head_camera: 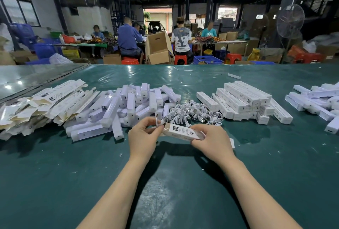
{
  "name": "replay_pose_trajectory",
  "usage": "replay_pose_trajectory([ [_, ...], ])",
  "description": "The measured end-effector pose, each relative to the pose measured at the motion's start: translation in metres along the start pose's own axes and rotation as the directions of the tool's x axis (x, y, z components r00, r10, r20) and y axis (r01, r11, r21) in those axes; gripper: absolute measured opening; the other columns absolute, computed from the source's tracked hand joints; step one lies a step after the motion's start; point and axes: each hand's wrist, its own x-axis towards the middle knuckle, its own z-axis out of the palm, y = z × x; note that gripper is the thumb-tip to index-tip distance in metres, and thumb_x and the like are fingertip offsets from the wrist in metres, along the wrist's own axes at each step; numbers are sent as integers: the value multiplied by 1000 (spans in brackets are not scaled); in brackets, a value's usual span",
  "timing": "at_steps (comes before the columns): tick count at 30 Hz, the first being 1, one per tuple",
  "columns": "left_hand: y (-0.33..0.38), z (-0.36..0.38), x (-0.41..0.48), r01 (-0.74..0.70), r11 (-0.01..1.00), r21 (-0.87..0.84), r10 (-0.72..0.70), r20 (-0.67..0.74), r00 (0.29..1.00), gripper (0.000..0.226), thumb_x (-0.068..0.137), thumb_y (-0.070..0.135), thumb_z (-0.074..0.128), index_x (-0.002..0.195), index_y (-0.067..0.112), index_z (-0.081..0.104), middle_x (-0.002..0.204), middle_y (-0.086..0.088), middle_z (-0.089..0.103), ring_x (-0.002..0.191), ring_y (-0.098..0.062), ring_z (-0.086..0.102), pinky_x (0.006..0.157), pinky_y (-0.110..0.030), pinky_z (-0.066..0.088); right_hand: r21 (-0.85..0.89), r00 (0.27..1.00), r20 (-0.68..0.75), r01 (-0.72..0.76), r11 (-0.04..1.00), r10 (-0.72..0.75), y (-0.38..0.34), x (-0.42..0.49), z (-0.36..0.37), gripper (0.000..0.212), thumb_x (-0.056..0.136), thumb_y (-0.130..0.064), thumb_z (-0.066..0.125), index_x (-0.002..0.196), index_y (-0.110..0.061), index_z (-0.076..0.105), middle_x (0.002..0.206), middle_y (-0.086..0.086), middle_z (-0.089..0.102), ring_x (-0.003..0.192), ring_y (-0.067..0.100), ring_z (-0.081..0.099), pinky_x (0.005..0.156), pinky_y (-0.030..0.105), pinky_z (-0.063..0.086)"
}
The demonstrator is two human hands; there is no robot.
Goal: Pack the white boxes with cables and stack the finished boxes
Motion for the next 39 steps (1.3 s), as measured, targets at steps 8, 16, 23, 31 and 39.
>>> replay_pose_trajectory([
  [8, -4, -7, 2, 3, 991, 135, -22, 142, 990, 28, 78, 3, 69, 65, 27, 60, 63, 17, 63, 59, 4, 62, 68, -32, 53, -16, 999, 31, 15, 1000, -15, 1, 0, 0, 27, 69, -22, 67, 94, -32, 69, 89, -6, 71, 89, 20, 60, 71, 28, 43],
  [16, -2, -9, 6, 63, 998, 21, -66, 171, 983, 26, 79, -7, 65, 74, 19, 66, 73, 2, 67, 57, 0, 63, 65, -14, 52, 1, 1000, -8, 6, 1000, -6, 3, 2, -1, 30, 71, -24, 68, 99, -32, 68, 95, -6, 71, 92, 19, 60, 71, 26, 39],
  [23, -5, -15, 11, 12, 980, 198, -77, 324, 943, 28, 85, -1, 60, 83, 25, 71, 73, -8, 61, 61, -17, 45, 60, -20, 38, -15, 999, -6, 47, 999, -47, 5, 0, 1, 28, 72, -25, 68, 99, -30, 69, 94, -4, 71, 93, 21, 60, 73, 29, 42],
  [31, 5, -9, 7, -55, 980, 190, -23, 384, 923, 28, 88, 6, 54, 70, 21, 68, 84, 6, 49, 78, -4, 49, 66, -4, 33, -85, 996, 16, 92, 992, -91, 5, -1, 1, 25, 73, -26, 66, 98, -28, 68, 91, -2, 70, 90, 21, 57, 67, 29, 35],
  [39, -1, -13, 10, 189, 981, 33, -192, 215, 958, 24, 74, 5, 72, 62, 26, 73, 68, 3, 72, 66, -12, 63, 67, -21, 54, -76, 995, 50, 85, 993, -81, 4, -1, -1, 25, 73, -25, 66, 97, -31, 68, 90, -5, 70, 91, 19, 57, 68, 28, 35],
])
